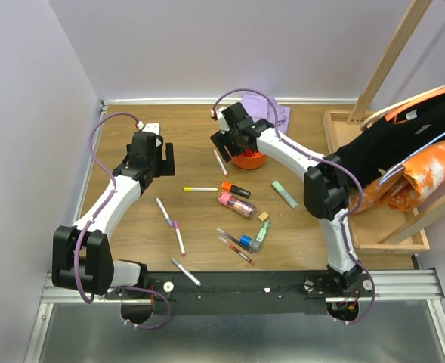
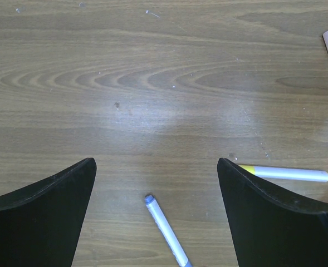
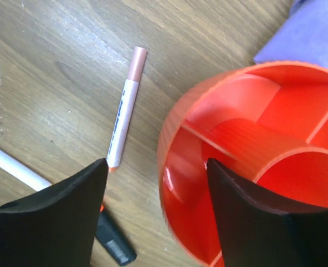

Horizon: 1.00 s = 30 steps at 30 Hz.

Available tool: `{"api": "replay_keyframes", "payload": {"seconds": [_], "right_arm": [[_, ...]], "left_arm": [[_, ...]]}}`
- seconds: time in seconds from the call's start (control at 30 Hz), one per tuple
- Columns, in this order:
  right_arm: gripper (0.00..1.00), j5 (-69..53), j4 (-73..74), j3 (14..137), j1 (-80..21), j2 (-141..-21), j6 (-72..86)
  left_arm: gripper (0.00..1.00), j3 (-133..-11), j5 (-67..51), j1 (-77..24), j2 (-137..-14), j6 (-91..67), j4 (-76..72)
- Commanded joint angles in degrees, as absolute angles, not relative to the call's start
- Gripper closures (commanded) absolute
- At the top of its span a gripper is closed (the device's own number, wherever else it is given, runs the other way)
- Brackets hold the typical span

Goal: Sort the stationery into containers
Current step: Move the storage box to the center of the board, then pick up the pen from the center of the board.

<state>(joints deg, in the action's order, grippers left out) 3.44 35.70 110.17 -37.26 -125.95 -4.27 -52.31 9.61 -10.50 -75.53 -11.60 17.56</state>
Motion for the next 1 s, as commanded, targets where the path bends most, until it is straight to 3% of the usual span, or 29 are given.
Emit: {"api": "replay_keyframes", "payload": {"seconds": [0.0, 0.33, 0.57, 0.97], "right_arm": [[0.19, 4.1, 35.9, 108.7, -37.6, -119.5, -4.2], [0.13, 5.4, 34.6, 95.0, -37.5, -101.5, -4.7], [0.09, 6.5, 36.0, 76.5, -34.9, -92.3, -2.5], [0.13, 0.5, 36.7, 68.8, -28.0, -94.2, 1.7]], "left_arm": [[0.01, -53.5, 9.0, -10.2, -74.7, -11.6, 18.4], [0.01, -58.3, 7.9, -10.3, -74.5, -10.5, 21.4], [0.01, -58.7, 8.9, -10.6, -74.7, -10.6, 22.8], [0.01, -58.5, 10.9, -10.6, -74.2, -7.9, 22.9]]}}
